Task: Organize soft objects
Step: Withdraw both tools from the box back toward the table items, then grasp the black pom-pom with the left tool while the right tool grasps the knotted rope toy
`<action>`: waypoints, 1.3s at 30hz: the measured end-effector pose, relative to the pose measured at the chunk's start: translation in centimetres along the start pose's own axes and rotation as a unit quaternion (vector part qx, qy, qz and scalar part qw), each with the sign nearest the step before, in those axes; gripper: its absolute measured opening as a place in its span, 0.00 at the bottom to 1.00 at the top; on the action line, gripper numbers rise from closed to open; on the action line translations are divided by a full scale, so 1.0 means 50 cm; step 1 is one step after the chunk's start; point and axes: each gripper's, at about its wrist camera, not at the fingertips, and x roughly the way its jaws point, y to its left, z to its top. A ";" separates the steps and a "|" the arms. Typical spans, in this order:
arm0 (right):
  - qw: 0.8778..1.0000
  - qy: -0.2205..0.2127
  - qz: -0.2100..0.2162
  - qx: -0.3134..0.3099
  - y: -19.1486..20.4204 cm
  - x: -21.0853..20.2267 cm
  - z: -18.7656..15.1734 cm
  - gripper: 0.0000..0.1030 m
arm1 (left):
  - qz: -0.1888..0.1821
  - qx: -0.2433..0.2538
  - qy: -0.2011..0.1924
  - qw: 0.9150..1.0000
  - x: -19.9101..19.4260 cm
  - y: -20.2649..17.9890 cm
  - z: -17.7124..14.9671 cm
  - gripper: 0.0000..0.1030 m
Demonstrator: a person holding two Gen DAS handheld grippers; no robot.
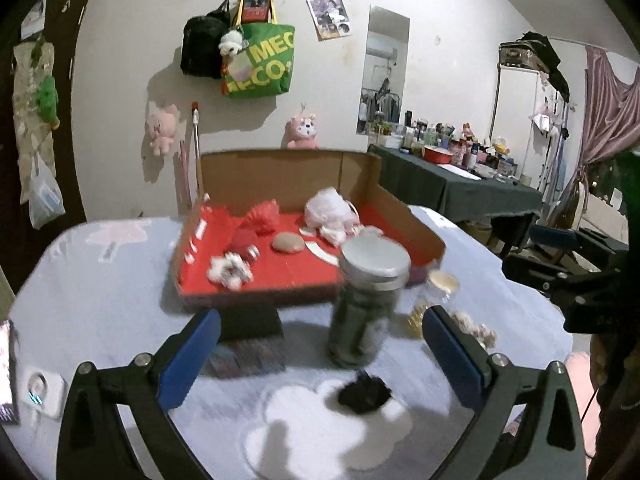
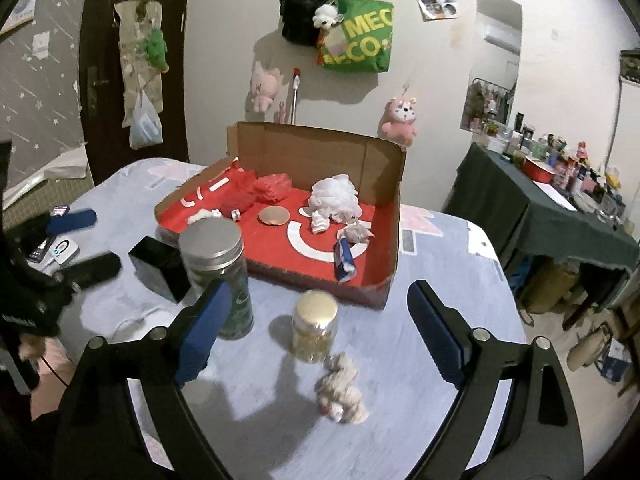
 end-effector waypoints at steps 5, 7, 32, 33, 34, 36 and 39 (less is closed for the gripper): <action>1.000 -0.006 -0.024 -0.006 0.018 0.001 -0.061 0.88 | -0.011 -0.002 0.021 1.000 0.027 -0.030 -0.050 1.00; 1.000 -0.007 -0.030 -0.003 0.019 0.005 -0.081 0.88 | -0.009 -0.006 0.029 1.000 0.038 -0.036 -0.065 1.00; 0.995 0.057 0.002 0.086 -0.089 0.141 -0.209 0.88 | 0.024 -0.003 0.097 0.995 0.154 -0.063 -0.129 0.93; 0.995 0.059 0.006 0.086 -0.090 0.146 -0.210 0.88 | 0.023 -0.002 0.102 0.995 0.159 -0.063 -0.129 0.83; 0.994 0.060 0.012 0.087 -0.091 0.150 -0.210 0.87 | 0.018 0.000 0.112 0.994 0.166 -0.062 -0.131 0.70; 0.994 0.063 0.033 0.089 -0.090 0.160 -0.213 0.55 | -0.002 -0.002 0.137 0.990 0.185 -0.056 -0.139 0.44; 0.990 0.074 0.064 0.100 -0.086 0.171 -0.220 0.26 | -0.017 -0.004 0.129 0.991 0.173 -0.047 -0.141 0.34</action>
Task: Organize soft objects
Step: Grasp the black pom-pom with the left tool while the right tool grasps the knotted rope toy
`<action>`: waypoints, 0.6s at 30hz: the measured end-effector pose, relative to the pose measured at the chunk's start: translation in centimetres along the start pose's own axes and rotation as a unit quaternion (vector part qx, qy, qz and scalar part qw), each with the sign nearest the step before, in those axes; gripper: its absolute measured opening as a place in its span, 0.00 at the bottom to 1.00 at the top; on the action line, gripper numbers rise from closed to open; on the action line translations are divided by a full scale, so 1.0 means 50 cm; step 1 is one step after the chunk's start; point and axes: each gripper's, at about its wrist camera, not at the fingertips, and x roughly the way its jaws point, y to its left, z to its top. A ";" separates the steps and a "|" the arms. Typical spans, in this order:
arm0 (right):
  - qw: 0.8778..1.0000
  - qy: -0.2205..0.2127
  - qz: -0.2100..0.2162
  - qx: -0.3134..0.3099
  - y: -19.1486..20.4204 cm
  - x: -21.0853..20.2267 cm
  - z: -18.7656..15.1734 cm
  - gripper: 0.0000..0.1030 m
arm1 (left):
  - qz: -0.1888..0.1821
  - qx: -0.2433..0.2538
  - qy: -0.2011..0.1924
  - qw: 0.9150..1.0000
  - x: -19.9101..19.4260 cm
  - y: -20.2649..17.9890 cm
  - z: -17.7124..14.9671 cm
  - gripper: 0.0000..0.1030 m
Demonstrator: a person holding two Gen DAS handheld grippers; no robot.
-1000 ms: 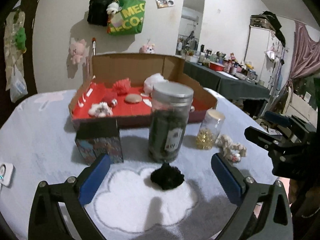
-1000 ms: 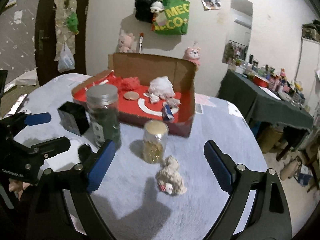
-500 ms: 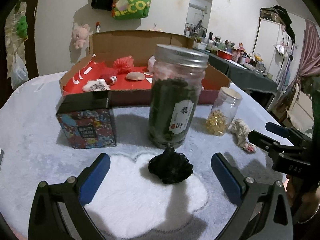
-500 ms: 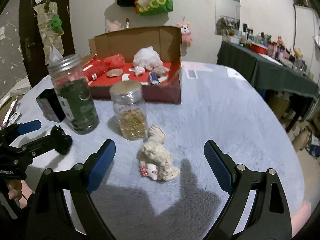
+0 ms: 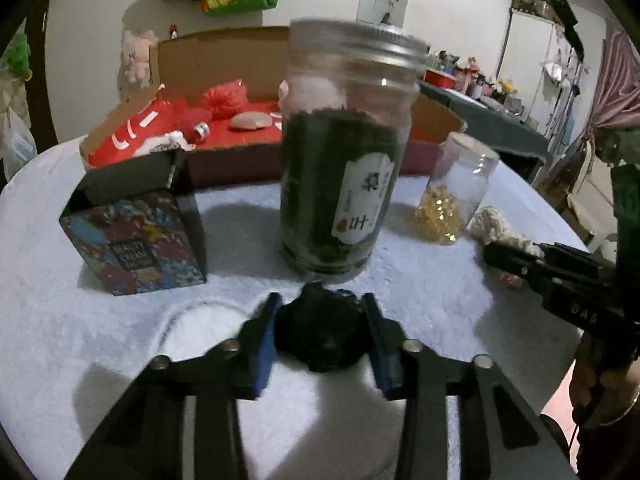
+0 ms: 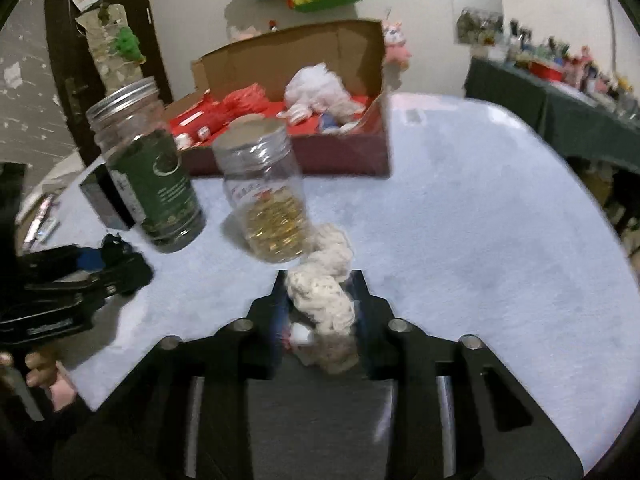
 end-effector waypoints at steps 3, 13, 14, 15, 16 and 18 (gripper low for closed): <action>1.000 -0.018 0.001 -0.011 0.021 -0.021 -0.004 0.22 | -0.012 0.002 -0.002 1.000 -0.016 0.005 -0.002 0.32; 0.997 -0.027 0.066 -0.018 0.120 -0.058 -0.006 0.21 | -0.042 0.021 0.002 0.999 -0.048 0.019 0.013 0.32; 0.997 -0.026 0.068 -0.019 0.128 -0.057 -0.006 0.21 | -0.044 0.024 0.002 0.999 -0.049 0.021 0.015 0.32; 0.997 -0.026 0.070 -0.022 0.139 -0.056 -0.005 0.21 | -0.047 0.026 0.003 0.999 -0.050 0.022 0.017 0.32; 0.997 -0.026 0.073 -0.024 0.146 -0.052 -0.004 0.21 | -0.050 0.027 0.003 0.998 -0.050 0.023 0.019 0.32; 0.996 -0.022 0.082 -0.025 0.158 -0.046 0.001 0.21 | -0.056 0.028 0.004 0.998 -0.048 0.026 0.026 0.32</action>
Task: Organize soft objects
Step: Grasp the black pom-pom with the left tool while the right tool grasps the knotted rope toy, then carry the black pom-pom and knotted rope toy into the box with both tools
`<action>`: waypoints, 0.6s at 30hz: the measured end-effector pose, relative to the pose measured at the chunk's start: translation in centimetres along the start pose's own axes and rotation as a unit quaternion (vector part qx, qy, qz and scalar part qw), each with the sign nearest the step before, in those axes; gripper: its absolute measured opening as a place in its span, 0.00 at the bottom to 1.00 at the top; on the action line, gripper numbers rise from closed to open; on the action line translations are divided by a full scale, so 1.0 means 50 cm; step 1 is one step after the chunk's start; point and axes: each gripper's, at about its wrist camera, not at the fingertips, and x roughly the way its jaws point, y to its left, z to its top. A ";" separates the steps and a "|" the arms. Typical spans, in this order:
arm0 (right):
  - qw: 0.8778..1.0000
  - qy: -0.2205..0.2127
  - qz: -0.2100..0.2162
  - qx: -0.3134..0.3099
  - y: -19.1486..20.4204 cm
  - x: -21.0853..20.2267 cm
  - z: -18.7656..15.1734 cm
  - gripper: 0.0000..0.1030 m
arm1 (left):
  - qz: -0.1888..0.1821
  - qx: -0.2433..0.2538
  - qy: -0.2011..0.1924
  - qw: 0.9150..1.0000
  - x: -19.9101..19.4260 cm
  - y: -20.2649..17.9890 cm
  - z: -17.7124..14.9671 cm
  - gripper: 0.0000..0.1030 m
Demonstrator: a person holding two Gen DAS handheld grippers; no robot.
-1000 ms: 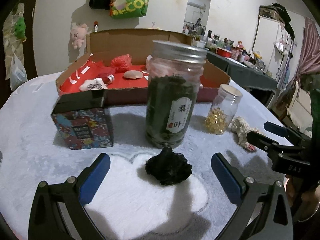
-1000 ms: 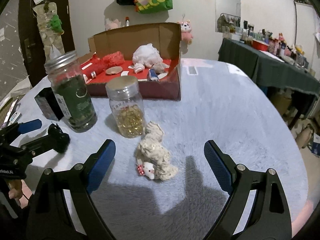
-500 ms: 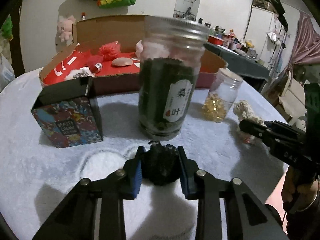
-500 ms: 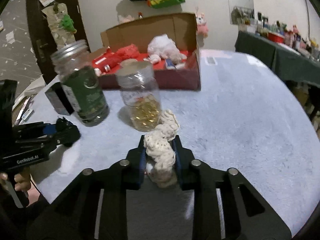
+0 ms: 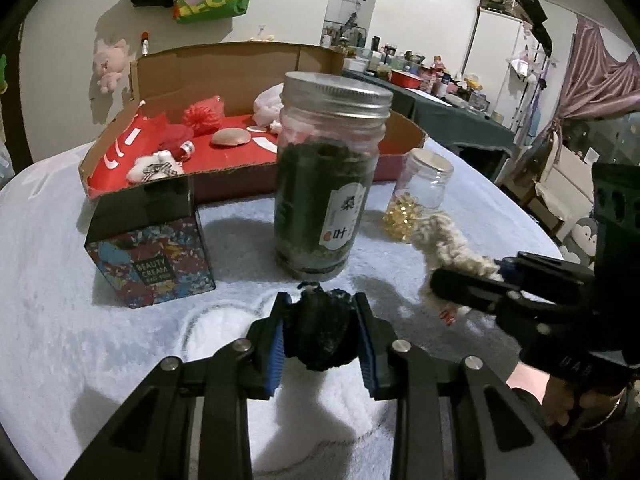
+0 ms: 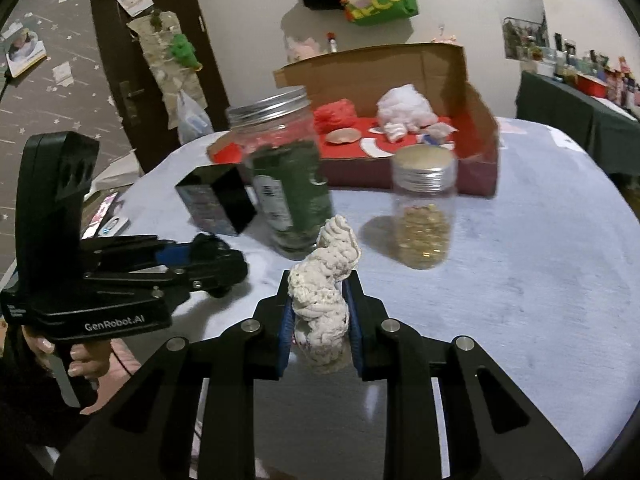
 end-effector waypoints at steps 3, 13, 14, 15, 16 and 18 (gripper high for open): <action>1.000 0.005 0.000 -0.007 0.010 0.011 0.008 0.21 | -0.008 0.003 -0.001 1.000 0.001 -0.001 0.006 0.32; 1.000 0.016 0.008 -0.008 0.009 0.023 0.015 0.21 | -0.012 0.006 -0.002 1.000 0.005 0.001 0.012 0.32; 1.000 0.016 0.007 -0.008 0.009 0.024 0.014 0.21 | -0.012 0.006 -0.002 1.000 0.006 0.001 0.011 0.32; 1.000 0.017 0.006 -0.009 0.008 0.025 0.014 0.21 | -0.012 0.006 -0.002 1.000 0.007 0.002 0.011 0.32; 1.000 0.017 0.005 -0.009 0.008 0.026 0.013 0.21 | -0.011 0.006 -0.002 1.000 0.006 0.001 0.011 0.32; 1.000 0.018 0.004 -0.008 0.008 0.026 0.012 0.21 | -0.009 0.005 -0.001 1.000 0.007 0.003 0.009 0.32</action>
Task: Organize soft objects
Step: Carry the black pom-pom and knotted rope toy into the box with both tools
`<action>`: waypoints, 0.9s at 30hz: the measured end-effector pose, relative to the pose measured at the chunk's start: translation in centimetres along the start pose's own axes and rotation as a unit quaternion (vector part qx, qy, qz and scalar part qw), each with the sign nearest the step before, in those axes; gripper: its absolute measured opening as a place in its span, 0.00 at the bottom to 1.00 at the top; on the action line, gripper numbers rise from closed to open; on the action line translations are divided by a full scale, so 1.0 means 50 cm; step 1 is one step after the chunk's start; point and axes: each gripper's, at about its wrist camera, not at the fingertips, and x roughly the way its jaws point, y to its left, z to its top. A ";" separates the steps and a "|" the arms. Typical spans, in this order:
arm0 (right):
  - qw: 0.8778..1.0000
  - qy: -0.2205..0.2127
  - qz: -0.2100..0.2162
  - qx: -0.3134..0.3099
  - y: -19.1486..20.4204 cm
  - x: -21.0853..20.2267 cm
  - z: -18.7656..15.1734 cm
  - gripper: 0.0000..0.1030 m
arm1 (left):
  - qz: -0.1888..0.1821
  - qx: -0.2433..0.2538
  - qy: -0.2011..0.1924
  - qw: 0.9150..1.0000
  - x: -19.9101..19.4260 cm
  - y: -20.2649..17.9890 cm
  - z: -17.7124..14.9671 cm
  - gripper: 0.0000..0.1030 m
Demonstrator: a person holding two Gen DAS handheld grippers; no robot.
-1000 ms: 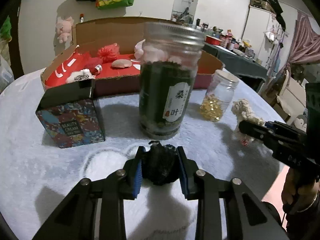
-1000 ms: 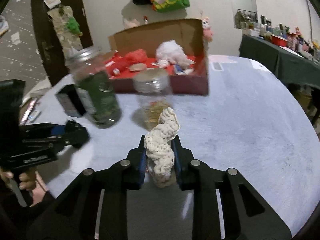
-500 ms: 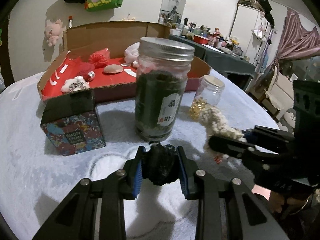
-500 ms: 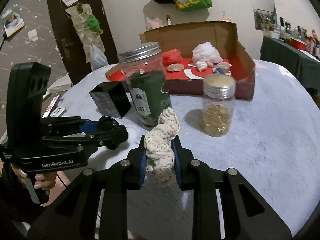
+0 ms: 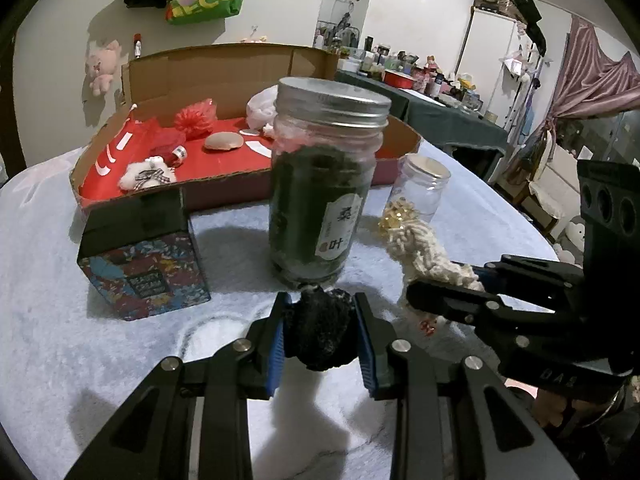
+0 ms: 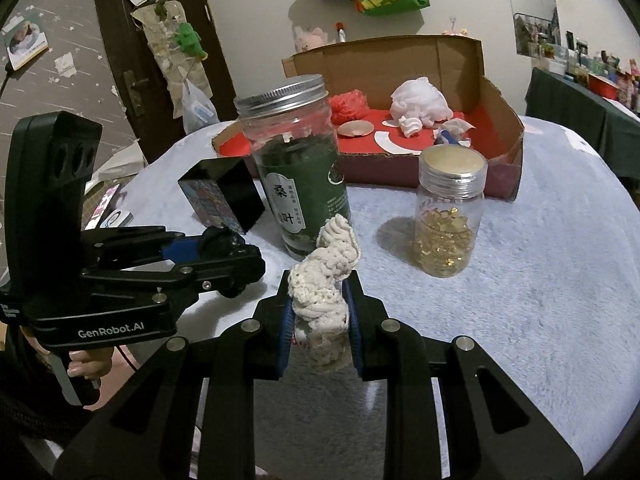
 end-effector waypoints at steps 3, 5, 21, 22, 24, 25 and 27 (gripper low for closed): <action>1.000 0.001 -0.002 0.001 -0.002 -0.001 -0.001 0.21 | 0.005 -0.003 -0.002 1.000 -0.004 0.008 -0.002 0.32; 1.000 0.002 -0.004 0.002 -0.006 -0.004 -0.001 0.21 | 0.007 -0.006 -0.002 1.000 -0.007 0.014 -0.004 0.32; 0.999 -0.001 -0.036 0.019 -0.054 -0.032 -0.008 0.21 | 0.051 -0.056 -0.013 0.997 -0.066 0.123 -0.029 0.32; 0.999 -0.002 -0.038 0.021 -0.059 -0.034 -0.008 0.21 | 0.056 -0.060 -0.014 0.997 -0.072 0.132 -0.029 0.32; 0.999 -0.002 -0.040 0.023 -0.068 -0.038 -0.008 0.21 | 0.063 -0.068 -0.016 0.996 -0.081 0.151 -0.031 0.31; 0.999 -0.003 -0.043 0.024 -0.073 -0.041 -0.008 0.21 | 0.066 -0.071 -0.017 0.995 -0.085 0.157 -0.032 0.31; 0.999 -0.003 -0.048 0.026 -0.083 -0.045 -0.008 0.21 | 0.070 -0.075 -0.017 0.995 -0.090 0.172 -0.032 0.31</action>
